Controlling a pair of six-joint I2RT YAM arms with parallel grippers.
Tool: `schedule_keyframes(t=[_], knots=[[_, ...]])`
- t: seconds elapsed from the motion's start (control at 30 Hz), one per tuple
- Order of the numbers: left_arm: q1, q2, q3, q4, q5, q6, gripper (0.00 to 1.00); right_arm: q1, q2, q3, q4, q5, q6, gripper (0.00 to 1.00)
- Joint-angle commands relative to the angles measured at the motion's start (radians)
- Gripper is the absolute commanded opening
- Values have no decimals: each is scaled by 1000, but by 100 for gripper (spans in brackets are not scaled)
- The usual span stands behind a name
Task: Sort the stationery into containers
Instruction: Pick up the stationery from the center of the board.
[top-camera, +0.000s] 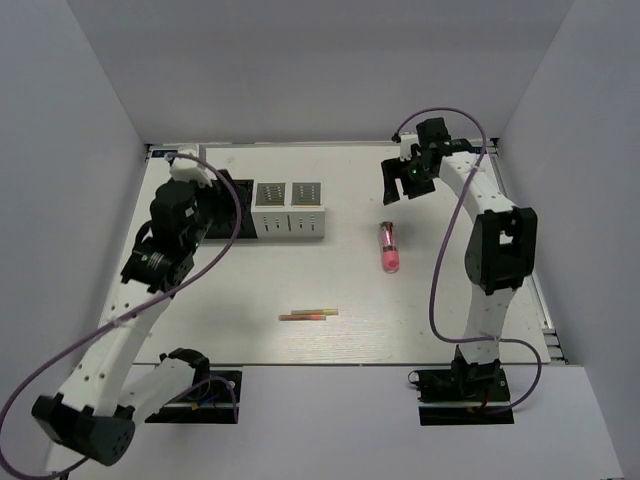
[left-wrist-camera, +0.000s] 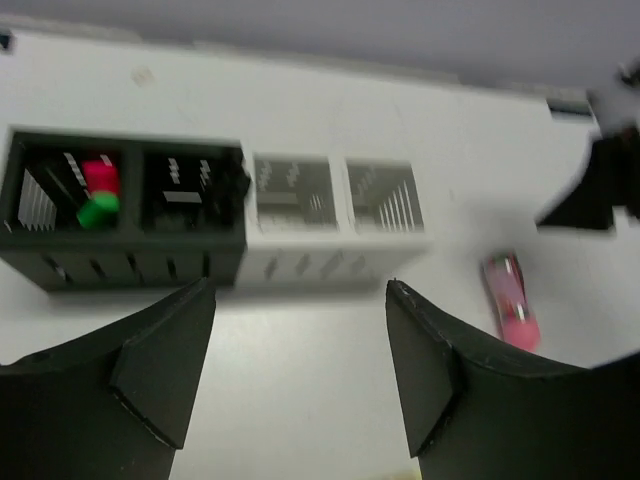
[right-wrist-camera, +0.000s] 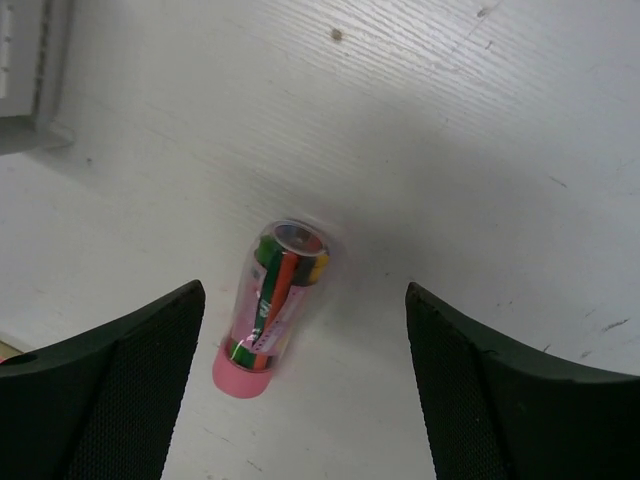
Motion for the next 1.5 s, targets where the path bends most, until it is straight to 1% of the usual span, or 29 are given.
schedule_keyframes(t=[0.0, 0.03, 0.07, 0.13, 0.17, 0.2, 0.23, 0.33, 0.37, 0.53, 0.6, 0.63, 0.7, 0.83, 0.87, 0.93, 1.07, 1.1, 1.13, 1.17, 1.2, 1.23, 1.27, 1.37, 1.4, 1.47], knots=[[-44, -90, -52, -369, 173, -10, 79, 20, 58, 90, -133, 83, 5, 83], [-49, -113, -99, -409, 185, -6, 79, 26, 68, 93, -136, 89, 9, 83], [-57, -172, -115, -421, 187, 3, 79, 27, 75, 97, -139, 93, 11, 83], [-61, -210, -179, -470, 217, 15, 79, 40, 97, 92, -147, 106, 25, 83], [-61, -260, -210, -495, 223, 17, 79, 46, 103, 78, -145, 106, 31, 83], [-61, -277, -226, -502, 227, 18, 79, 50, 105, 65, -144, 109, 45, 82], [-60, -295, -276, -510, 237, 24, 79, 58, 115, 52, -148, 110, 48, 82], [-60, -363, -327, -506, 237, 29, 79, 82, 128, 31, -147, 117, 72, 81], [-60, -384, -347, -500, 236, 26, 79, 99, 132, 8, -135, 141, 88, 81], [-58, -418, -382, -484, 247, 18, 79, 124, 180, 6, -127, 199, 132, 81], [-61, -431, -397, -478, 253, 15, 79, 136, 195, 6, -118, 239, 156, 81], [-60, -443, -401, -480, 251, 17, 79, 141, 200, 8, -116, 292, 173, 81], [-61, -460, -414, -478, 254, 18, 79, 147, 220, 6, -115, 311, 177, 79], [-61, -489, -434, -472, 251, 17, 79, 147, 232, -12, -112, 316, 187, 70], [-61, -495, -436, -470, 253, 15, 79, 144, 238, -15, -115, 316, 189, 62], [-61, -495, -433, -473, 253, 15, 79, 144, 237, -23, -116, 313, 192, 55], [-61, -489, -427, -472, 254, 17, 78, 142, 241, -63, -124, 308, 192, 37], [-61, -489, -427, -475, 251, 15, 78, 139, 244, -72, -132, 305, 190, 27], [-61, -489, -425, -478, 253, 15, 78, 139, 246, -74, -135, 304, 192, 21], [-60, -489, -425, -478, 254, 15, 78, 139, 252, -74, -147, 281, 184, 10], [-61, -494, -427, -478, 251, 15, 78, 139, 249, -69, -158, 276, 181, 6], [-60, -491, -424, -484, 251, 15, 78, 138, 249, -66, -162, 238, 174, 1], [-60, -494, -419, -484, 247, 17, 78, 138, 247, -60, -168, 219, 164, 0], [-60, -492, -410, -496, 245, 17, 78, 136, 212, -9, -217, 97, 144, 0], [-60, -491, -408, -501, 242, 18, 78, 138, 200, 3, -222, 25, 85, 0], [-60, -492, -399, -506, 239, 18, 78, 141, 135, 23, -224, -23, 59, 0]])
